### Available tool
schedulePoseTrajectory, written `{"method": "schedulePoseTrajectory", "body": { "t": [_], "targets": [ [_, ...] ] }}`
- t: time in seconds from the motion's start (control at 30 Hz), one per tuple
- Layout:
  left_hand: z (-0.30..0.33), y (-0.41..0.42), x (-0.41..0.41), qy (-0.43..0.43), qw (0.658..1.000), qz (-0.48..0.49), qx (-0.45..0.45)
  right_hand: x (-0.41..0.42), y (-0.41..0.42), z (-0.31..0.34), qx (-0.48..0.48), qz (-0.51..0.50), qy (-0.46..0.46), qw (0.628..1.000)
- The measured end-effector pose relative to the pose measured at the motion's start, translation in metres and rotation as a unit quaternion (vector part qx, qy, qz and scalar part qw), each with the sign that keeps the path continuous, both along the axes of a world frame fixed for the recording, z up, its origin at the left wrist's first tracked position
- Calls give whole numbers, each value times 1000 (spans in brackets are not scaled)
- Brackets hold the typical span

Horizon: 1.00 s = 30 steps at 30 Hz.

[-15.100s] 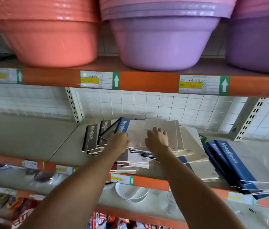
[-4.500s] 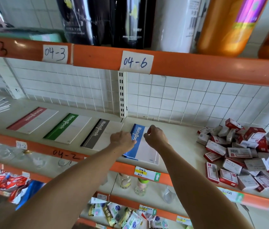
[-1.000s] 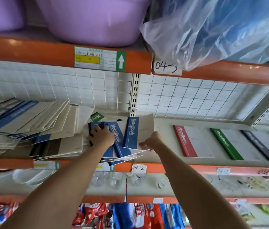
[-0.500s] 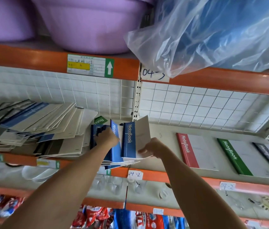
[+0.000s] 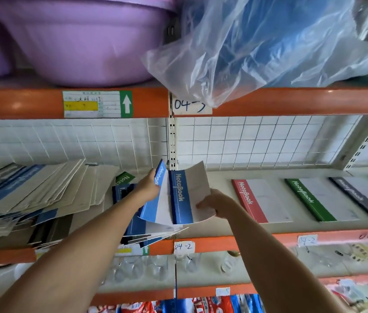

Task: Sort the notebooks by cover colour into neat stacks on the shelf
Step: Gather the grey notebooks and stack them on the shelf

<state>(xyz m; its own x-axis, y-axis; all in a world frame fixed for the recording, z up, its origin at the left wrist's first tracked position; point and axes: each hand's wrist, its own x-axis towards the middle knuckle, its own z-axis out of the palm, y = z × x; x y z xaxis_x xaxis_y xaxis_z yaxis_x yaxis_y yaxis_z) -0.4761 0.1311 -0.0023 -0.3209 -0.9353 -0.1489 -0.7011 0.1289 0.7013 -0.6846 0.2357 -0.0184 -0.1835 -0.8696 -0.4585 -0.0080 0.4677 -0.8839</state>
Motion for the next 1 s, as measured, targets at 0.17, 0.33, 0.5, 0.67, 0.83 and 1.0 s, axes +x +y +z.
{"method": "schedulePoseTrajectory", "body": {
  "t": [0.17,0.33,0.5,0.67,0.83,1.0],
  "targets": [
    [8,-5,-19,-20,997,-66,-35,-5,27,4,-25,-84,-24,996],
    [11,2,-47,-9,988,-131,-77,-2,58,15,-34,-240,20,970],
    [13,28,-72,-25,974,-207,-92,10,101,11,-46,-325,50,943],
    [14,64,-94,-16,956,-275,-97,25,159,19,3,-339,48,940],
    [17,103,-117,-10,941,-325,-93,23,204,14,22,-389,39,920],
    [18,143,-149,-26,927,-359,-104,12,241,6,27,-486,59,871]
  ]
}}
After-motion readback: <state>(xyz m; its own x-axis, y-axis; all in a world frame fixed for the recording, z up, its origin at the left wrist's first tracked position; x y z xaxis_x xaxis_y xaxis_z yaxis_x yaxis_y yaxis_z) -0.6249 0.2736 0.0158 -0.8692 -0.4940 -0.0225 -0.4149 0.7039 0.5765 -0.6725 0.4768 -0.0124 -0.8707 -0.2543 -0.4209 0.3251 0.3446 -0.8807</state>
